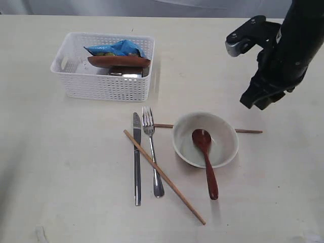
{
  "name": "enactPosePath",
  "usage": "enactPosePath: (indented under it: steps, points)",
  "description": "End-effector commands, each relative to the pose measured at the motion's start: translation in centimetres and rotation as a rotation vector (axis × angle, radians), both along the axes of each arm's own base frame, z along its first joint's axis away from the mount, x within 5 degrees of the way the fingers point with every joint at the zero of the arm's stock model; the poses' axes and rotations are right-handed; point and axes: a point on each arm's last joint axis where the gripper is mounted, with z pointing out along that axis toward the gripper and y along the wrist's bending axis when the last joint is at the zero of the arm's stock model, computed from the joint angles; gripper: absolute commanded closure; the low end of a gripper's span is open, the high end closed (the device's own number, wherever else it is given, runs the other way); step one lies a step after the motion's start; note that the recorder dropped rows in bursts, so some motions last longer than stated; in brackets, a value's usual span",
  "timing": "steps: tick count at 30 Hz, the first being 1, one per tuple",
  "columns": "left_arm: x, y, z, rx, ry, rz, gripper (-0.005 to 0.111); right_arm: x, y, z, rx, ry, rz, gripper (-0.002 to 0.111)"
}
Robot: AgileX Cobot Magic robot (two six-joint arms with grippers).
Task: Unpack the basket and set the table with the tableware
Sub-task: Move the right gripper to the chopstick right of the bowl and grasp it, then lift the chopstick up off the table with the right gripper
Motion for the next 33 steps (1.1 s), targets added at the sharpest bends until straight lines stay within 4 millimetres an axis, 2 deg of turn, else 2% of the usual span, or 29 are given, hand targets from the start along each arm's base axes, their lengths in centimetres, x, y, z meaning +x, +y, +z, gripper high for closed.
enactPosePath:
  steps: [1, 5, 14, 22, 33]
  points:
    - [0.0, -0.1, 0.0, -0.006, -0.011, -0.007, 0.107, 0.5, 0.2, -1.5, -0.02, 0.059, 0.12, 0.073]
    - [0.0, -0.1, 0.0, -0.006, -0.011, -0.007, 0.107, -0.3, 0.1, -2.9, -0.023, 0.098, 0.321, 0.073]
    - [0.0, -0.1, 0.0, -0.006, -0.011, -0.007, 0.107, -1.4, -0.1, -6.2, -0.001, 0.004, 0.456, 0.073]
    - [0.0, -0.1, 0.0, -0.006, -0.011, -0.007, 0.107, -1.3, -0.1, -8.2, -0.009, 0.067, 0.456, 0.073]
    - [0.0, -0.1, 0.0, -0.006, -0.011, -0.007, 0.107, -0.3, 0.2, -10.5, -0.018, 0.025, 0.483, 0.074]
